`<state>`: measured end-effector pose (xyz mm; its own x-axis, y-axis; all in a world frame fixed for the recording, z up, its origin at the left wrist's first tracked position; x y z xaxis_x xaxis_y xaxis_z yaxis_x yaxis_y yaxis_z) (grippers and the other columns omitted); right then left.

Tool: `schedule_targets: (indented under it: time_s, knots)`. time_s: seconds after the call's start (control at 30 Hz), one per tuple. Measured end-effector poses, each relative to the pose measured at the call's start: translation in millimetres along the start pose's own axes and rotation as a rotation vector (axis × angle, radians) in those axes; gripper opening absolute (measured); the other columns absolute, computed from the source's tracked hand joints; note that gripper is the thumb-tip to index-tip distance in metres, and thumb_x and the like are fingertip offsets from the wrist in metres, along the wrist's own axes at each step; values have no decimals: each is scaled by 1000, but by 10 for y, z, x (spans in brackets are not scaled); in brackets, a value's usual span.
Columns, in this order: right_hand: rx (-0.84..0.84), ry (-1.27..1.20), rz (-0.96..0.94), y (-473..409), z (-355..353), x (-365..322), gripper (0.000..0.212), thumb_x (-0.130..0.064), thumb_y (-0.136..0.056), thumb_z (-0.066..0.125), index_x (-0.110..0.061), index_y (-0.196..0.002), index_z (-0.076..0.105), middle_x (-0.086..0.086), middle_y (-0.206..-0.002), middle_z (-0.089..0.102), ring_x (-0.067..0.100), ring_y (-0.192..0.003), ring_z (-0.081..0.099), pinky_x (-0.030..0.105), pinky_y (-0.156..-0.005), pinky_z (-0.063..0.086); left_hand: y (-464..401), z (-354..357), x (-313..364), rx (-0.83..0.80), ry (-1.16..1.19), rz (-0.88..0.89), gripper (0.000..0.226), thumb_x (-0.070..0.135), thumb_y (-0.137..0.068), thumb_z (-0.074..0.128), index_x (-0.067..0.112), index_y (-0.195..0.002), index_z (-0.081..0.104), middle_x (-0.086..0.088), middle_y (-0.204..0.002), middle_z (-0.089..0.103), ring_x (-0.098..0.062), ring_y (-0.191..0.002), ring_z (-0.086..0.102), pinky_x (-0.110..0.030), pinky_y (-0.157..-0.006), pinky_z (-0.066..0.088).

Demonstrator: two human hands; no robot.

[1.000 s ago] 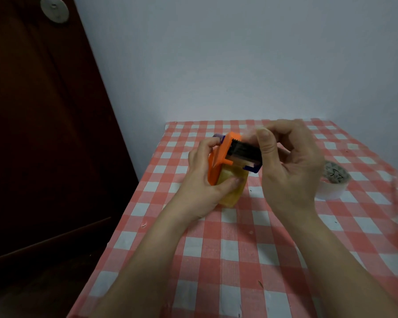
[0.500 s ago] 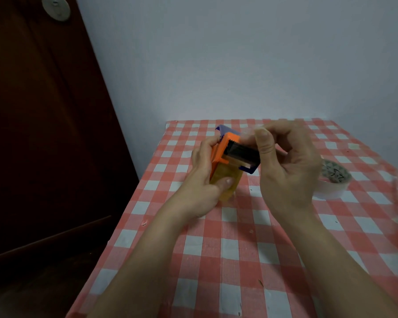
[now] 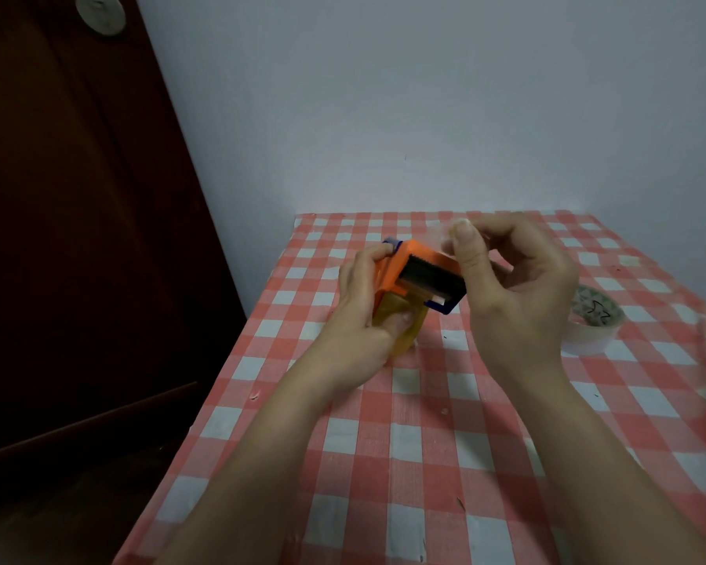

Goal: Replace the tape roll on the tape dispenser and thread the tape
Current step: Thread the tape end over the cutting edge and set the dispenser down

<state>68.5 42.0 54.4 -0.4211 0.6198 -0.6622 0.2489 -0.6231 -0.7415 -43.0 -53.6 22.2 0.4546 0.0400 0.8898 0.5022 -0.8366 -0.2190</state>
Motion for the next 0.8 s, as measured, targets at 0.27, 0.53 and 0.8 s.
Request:
schedule_targets:
  time_s: [0.27, 0.53, 0.8]
  knots:
    - [-95, -126, 240, -84, -26, 99, 13, -18, -93, 65, -18, -81, 70, -2, -77, 70, 15, -78, 67, 36, -80, 58, -9, -21, 33, 47, -18, -33, 62, 12, -97, 64, 38, -142, 29, 6, -143, 31, -5, -122, 47, -21, -98, 46]
    - [-85, -116, 240, -84, -23, 79, 10, -21, -91, 68, -25, -82, 71, 6, -81, 70, 33, -85, 69, 50, -85, 56, 56, 11, 191, 150, 48, 0, 53, 38, -83, 51, 37, -135, 42, 7, -135, 45, 0, -113, 50, -10, -77, 42]
    - [-83, -108, 236, -83, -18, 73, 10, -22, -90, 69, -27, -81, 70, 1, -81, 69, 31, -86, 68, 46, -83, 57, 37, 32, 162, 118, 180, -14, 59, 62, -84, 52, 44, -139, 41, 8, -136, 55, -8, -121, 58, -14, -83, 49]
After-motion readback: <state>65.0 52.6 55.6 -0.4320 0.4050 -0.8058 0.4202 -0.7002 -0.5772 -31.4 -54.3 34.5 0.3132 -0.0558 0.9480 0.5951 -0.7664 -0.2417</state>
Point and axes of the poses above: each hand's wrist, its own y-axis away from the middle knuckle, its own z-axis out of the palm, x = y × z, the point moved 2 cm from there along -y, towards the middle knuckle
